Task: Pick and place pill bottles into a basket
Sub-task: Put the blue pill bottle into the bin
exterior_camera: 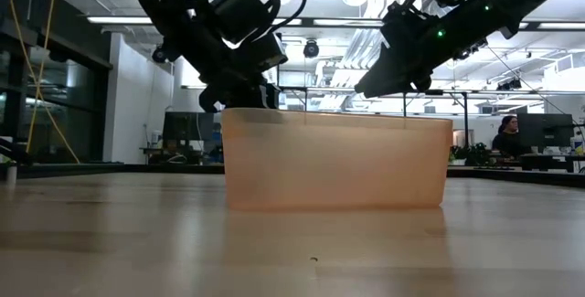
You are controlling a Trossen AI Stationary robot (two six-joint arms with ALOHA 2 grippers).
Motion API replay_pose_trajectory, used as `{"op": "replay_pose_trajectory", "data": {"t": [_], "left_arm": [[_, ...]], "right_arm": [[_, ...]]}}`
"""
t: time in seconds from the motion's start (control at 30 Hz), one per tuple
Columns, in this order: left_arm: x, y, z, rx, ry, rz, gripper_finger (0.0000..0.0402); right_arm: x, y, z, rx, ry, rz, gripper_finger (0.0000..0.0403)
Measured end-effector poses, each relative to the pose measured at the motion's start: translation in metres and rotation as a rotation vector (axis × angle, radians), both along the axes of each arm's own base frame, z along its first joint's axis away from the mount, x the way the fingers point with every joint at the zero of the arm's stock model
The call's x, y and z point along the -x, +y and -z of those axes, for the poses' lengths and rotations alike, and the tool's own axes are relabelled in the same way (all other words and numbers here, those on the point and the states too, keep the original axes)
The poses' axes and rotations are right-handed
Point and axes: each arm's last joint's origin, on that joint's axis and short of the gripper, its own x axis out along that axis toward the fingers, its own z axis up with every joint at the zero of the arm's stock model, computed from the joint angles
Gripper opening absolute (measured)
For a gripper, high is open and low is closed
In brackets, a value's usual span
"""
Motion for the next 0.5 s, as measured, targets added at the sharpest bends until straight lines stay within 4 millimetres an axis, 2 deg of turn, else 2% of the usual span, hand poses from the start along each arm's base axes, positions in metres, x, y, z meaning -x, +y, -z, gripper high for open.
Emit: {"op": "replay_pose_trajectory", "data": {"t": [0.5], "left_arm": [[0.0000,0.0000,-0.0001,0.015,0.000,-0.012,0.0166]], "right_arm": [[0.0001,0.0001,0.0003,0.000,0.001,-0.001,0.0204]]}}
